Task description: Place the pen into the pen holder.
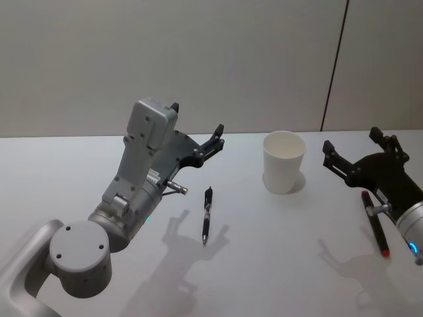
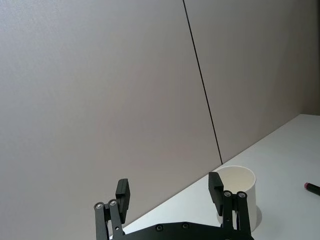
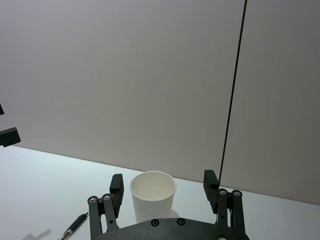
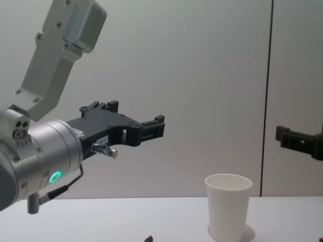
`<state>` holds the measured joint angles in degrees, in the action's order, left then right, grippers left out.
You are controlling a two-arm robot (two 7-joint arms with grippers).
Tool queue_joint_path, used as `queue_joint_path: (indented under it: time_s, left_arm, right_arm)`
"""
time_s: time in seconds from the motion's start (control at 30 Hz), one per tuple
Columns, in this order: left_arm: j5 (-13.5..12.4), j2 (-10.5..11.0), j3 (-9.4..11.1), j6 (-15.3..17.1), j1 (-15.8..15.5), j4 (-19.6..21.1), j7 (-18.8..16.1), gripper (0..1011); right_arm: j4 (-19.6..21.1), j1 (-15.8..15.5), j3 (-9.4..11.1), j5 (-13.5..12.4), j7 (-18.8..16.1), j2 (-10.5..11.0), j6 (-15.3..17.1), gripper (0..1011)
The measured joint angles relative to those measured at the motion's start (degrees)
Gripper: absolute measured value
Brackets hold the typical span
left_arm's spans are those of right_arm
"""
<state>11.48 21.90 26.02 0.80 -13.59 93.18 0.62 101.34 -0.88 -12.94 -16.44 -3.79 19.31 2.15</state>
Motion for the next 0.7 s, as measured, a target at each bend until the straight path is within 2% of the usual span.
queue_joint_path:
  time_s: [0.47, 0.7]
  left_arm:
    - [0.00, 0.00, 0.00, 0.00, 0.00, 0.00, 0.00, 1002]
    - [0.00, 0.00, 0.00, 0.00, 0.00, 0.00, 0.00, 1003]
  right_arm:
    - [1.91, -0.35, 0.07, 0.72, 2.00, -0.06, 5.86, 1002]
    - [2.75, -0.20, 0.22, 1.49, 3.26, -0.06, 10.83, 1002]
